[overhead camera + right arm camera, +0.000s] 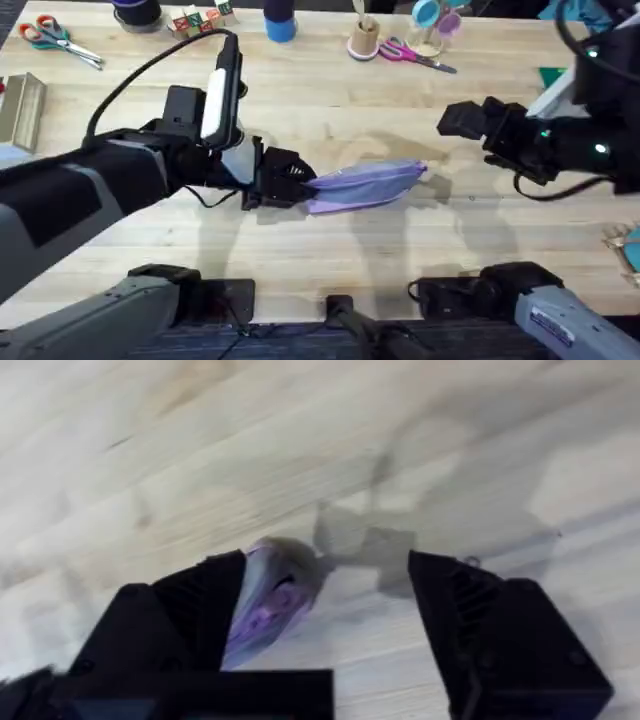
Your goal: Unzip the bag, pick up the pens from the table one at a time and place them inside, then zip the bag closed.
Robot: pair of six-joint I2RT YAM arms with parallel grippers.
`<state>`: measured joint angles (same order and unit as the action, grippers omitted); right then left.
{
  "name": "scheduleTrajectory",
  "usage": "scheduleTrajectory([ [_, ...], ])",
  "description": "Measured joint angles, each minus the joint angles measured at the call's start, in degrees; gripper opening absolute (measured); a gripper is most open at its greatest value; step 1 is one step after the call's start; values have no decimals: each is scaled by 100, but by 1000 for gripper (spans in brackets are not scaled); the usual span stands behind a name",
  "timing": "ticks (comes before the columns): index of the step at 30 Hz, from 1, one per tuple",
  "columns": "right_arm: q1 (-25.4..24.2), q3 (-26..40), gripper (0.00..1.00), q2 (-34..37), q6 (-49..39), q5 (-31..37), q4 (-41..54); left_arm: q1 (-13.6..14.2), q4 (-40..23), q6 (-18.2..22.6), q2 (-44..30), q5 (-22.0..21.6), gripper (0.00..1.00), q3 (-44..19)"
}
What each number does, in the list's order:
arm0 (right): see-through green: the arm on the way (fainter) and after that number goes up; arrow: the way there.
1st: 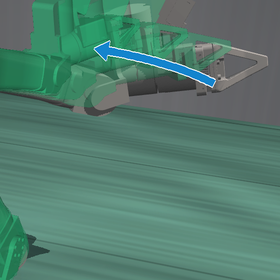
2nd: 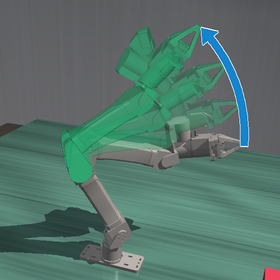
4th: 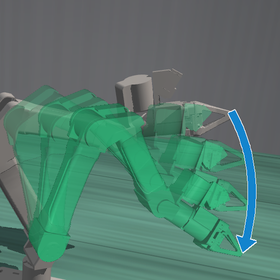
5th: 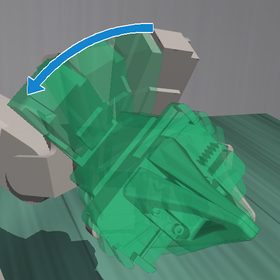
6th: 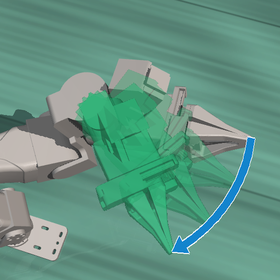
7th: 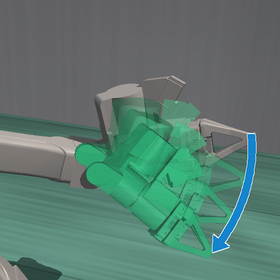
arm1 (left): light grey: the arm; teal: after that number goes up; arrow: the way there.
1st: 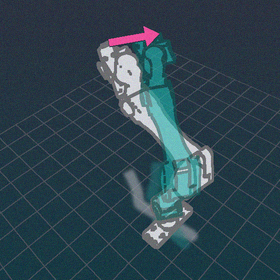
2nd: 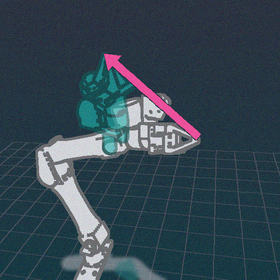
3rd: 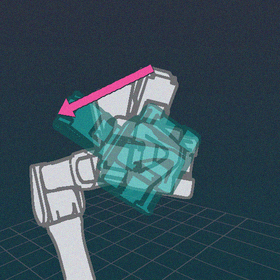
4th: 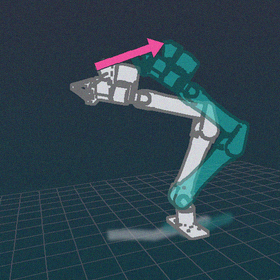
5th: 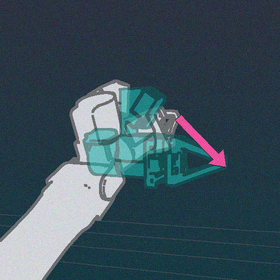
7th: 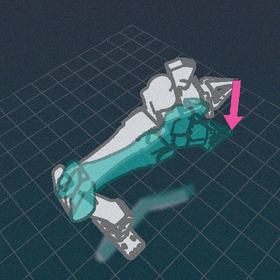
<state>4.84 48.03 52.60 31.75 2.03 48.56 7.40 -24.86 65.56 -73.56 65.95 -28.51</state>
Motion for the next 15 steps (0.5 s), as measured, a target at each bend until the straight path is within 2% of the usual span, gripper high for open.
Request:
scheduleTrajectory([
  [8, 399, 0, 996, -1013, -261, -263, 15, 0, 0, 0, 0, 0, 42, -1],
  [15, 786, 0, 996, -1287, -612, -785, 42, 0, 0, 2, 0, -7, 83, -2],
])
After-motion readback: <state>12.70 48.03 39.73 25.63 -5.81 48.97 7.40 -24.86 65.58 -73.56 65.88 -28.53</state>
